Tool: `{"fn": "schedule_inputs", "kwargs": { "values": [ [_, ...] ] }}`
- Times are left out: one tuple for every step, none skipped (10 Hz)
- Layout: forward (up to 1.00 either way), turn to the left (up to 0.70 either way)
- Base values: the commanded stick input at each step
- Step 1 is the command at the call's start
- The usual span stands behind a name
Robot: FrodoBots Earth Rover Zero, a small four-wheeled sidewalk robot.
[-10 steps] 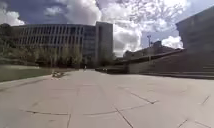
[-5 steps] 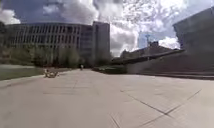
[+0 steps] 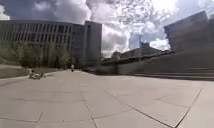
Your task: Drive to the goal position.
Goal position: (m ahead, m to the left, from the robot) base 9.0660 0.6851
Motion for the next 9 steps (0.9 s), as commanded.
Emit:
{"fn": "schedule_inputs", "kwargs": {
  "values": [
    [0.0,0.0],
    [0.0,0.0],
    [0.0,0.0],
    [0.0,0.0],
    [0.0,0.0],
    [0.0,0.0],
    [0.0,0.0],
    [0.0,0.0],
    [0.54,0.01]
  ]
}}
